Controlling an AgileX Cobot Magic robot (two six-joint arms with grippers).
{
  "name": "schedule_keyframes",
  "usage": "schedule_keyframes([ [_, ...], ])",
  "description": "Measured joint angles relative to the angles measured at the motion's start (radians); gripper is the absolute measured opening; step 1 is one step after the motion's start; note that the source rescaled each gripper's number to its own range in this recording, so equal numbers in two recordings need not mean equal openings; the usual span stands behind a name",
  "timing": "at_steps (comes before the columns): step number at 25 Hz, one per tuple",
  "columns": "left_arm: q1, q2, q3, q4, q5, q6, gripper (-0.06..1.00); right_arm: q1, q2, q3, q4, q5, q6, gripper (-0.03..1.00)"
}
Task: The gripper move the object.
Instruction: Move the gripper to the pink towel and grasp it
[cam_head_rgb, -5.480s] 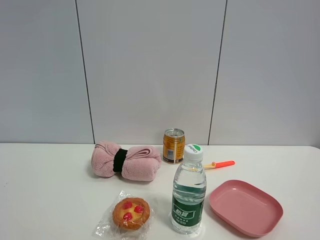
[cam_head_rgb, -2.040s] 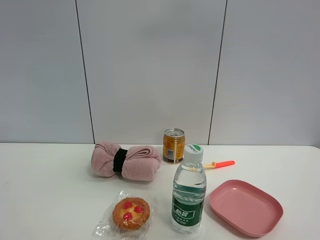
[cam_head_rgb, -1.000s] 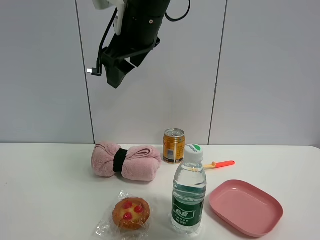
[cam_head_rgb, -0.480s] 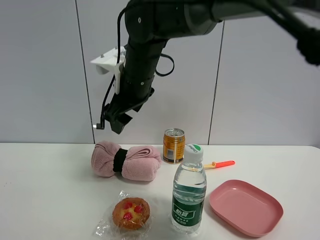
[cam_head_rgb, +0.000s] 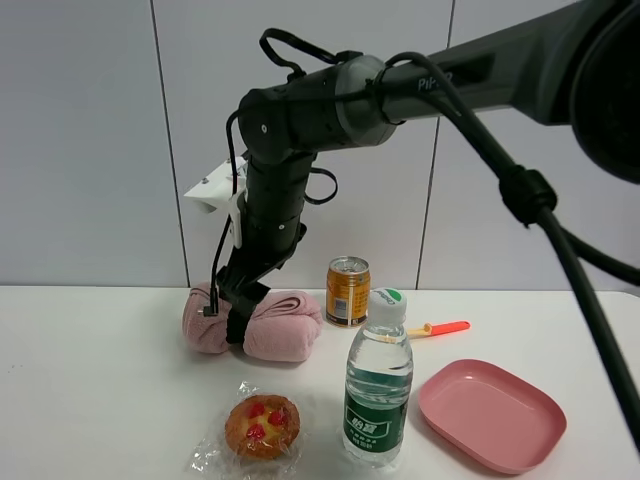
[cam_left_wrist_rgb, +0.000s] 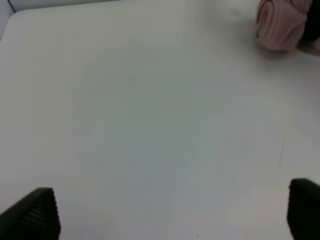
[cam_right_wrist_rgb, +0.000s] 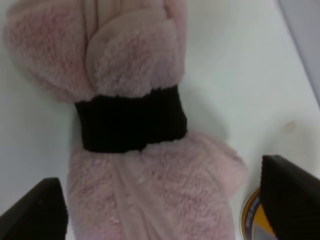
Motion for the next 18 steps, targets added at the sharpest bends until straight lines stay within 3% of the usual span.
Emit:
schedule_keyframes([
  [14,0.000,0.000,0.000,0.000,0.000,0.000,1.00,-0.033,0.090,0.000,0.018,-0.055,0.001,0.85],
  [16,0.000,0.000,0.000,0.000,0.000,0.000,1.00,-0.034,0.095,0.000,0.029,-0.054,0.001,0.81],
  [18,0.000,0.000,0.000,0.000,0.000,0.000,1.00,-0.034,0.098,0.000,0.035,-0.054,0.001,0.70],
])
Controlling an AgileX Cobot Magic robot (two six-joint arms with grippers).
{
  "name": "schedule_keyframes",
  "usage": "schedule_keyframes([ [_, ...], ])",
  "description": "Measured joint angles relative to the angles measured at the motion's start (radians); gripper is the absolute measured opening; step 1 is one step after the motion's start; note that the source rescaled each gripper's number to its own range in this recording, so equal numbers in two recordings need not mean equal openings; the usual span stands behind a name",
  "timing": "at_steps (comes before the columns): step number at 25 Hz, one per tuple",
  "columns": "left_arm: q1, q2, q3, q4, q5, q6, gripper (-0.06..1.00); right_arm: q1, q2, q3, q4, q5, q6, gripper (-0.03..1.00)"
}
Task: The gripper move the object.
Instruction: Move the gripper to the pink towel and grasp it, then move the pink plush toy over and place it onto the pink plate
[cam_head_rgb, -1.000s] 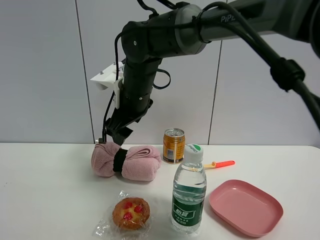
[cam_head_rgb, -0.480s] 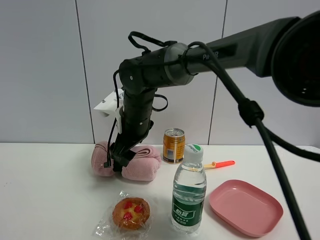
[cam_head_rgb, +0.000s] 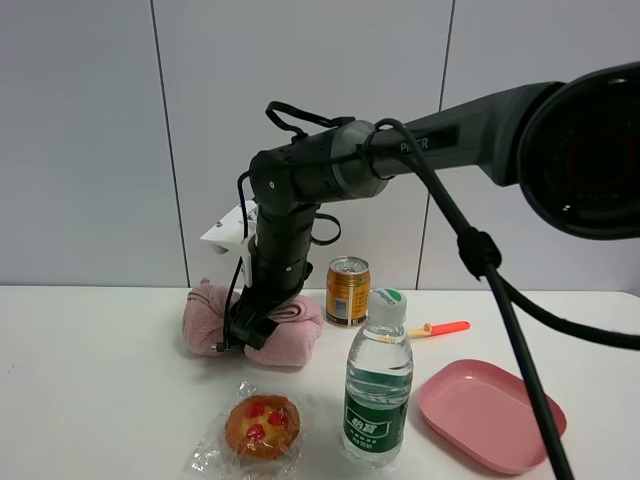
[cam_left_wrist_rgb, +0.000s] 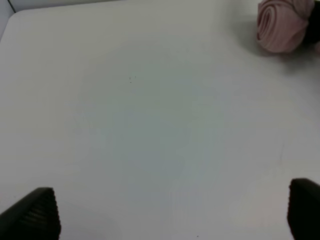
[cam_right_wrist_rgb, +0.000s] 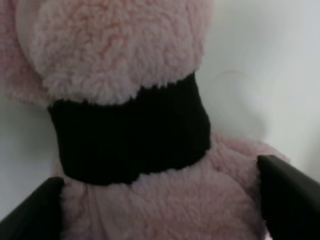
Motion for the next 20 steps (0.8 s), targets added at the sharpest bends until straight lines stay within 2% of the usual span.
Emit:
schedule_keyframes([
  [2,0.000,0.000,0.000,0.000,0.000,0.000,1.00,0.000,0.005,0.000,0.004,0.000,0.000,0.52],
  [6,0.000,0.000,0.000,0.000,0.000,0.000,1.00,0.000,0.007,-0.002,0.007,0.003,0.000,0.00],
  [17,0.000,0.000,0.000,0.000,0.000,0.000,1.00,0.000,-0.003,-0.002,-0.003,0.005,0.000,0.00],
  [20,0.000,0.000,0.000,0.000,0.000,0.000,1.00,-0.004,-0.029,-0.002,0.022,0.009,0.000,0.00],
])
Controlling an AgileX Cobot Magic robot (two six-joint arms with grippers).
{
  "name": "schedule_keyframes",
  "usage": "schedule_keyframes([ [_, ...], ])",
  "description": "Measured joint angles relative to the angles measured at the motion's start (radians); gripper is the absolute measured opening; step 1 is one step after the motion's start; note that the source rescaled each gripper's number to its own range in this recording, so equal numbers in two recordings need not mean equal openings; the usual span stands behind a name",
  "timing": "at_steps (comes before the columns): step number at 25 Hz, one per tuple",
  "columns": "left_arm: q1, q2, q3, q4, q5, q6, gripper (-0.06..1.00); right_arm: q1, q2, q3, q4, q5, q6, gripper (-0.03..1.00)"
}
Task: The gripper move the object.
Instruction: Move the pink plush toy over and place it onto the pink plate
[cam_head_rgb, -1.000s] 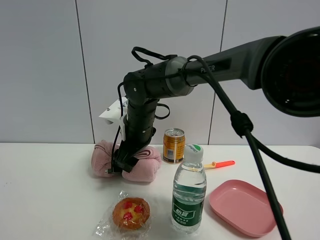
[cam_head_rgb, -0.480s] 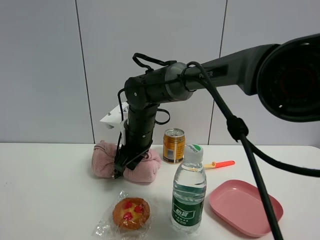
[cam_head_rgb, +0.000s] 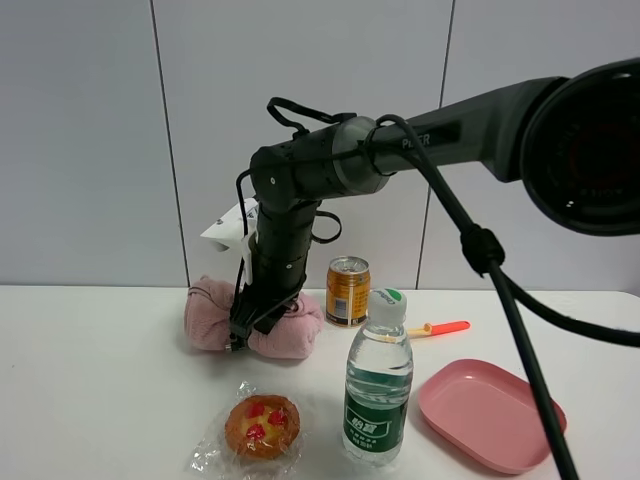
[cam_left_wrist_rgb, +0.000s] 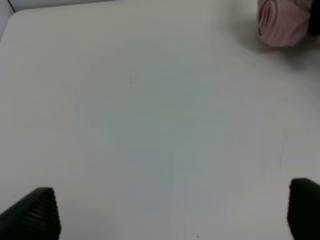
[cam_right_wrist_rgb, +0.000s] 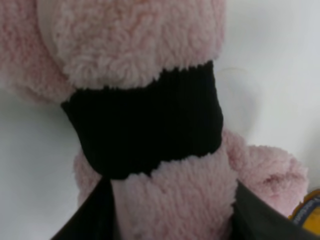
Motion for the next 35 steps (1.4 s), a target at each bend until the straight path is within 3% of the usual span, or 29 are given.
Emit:
schedule_keyframes([
  [11,0.000,0.000,0.000,0.000,0.000,0.000,1.00,0.000,-0.242,0.000,0.264,-0.019,0.000,0.00],
  [17,0.000,0.000,0.000,0.000,0.000,0.000,1.00,0.000,-0.448,0.000,0.310,0.042,0.000,0.00],
  [20,0.000,0.000,0.000,0.000,0.000,0.000,1.00,0.000,-0.550,0.000,0.274,0.148,0.017,0.00],
  [25,0.000,0.000,0.000,0.000,0.000,0.000,1.00,0.000,-0.648,0.002,0.077,0.365,0.185,0.00],
  [30,0.000,0.000,0.000,0.000,0.000,0.000,1.00,-0.004,-0.711,0.011,-0.035,0.379,0.417,0.00],
  [35,0.000,0.000,0.000,0.000,0.000,0.000,1.00,-0.004,-0.768,0.066,-0.055,0.377,0.463,0.00],
])
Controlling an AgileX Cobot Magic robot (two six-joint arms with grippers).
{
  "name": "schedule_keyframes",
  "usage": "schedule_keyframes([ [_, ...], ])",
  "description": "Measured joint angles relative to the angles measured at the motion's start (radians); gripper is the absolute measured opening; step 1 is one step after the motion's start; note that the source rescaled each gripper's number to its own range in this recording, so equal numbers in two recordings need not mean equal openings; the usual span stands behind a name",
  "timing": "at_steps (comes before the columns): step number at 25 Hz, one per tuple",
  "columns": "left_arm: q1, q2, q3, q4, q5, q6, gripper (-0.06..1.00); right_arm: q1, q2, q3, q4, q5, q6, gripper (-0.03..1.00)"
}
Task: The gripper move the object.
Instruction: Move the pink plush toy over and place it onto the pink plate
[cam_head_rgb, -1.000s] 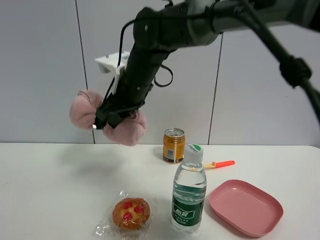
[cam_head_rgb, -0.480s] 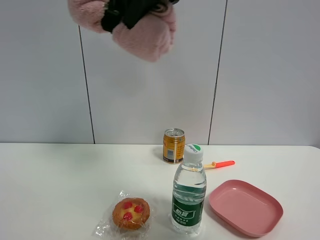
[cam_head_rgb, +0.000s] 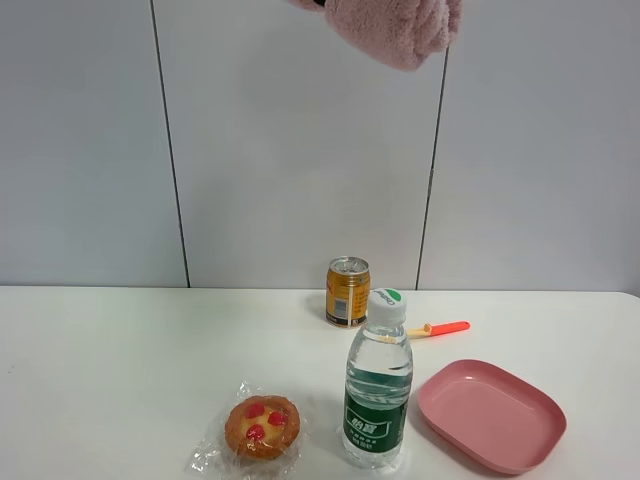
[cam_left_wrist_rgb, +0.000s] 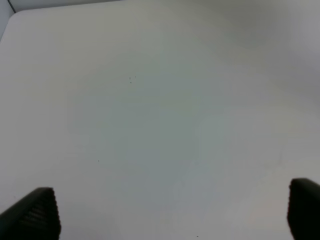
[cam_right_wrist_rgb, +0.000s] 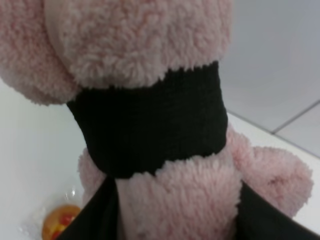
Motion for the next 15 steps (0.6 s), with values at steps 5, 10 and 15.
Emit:
schedule_keyframes([
  [5,0.000,0.000,0.000,0.000,0.000,0.000,1.00,-0.005,-0.029,0.264,-0.048,-0.001,0.003,0.00],
  [10,0.000,0.000,0.000,0.000,0.000,0.000,1.00,-0.047,-0.057,0.508,-0.046,0.003,0.055,0.00],
  [15,0.000,0.000,0.000,0.000,0.000,0.000,1.00,-0.104,-0.127,0.674,-0.035,0.004,0.087,0.00],
])
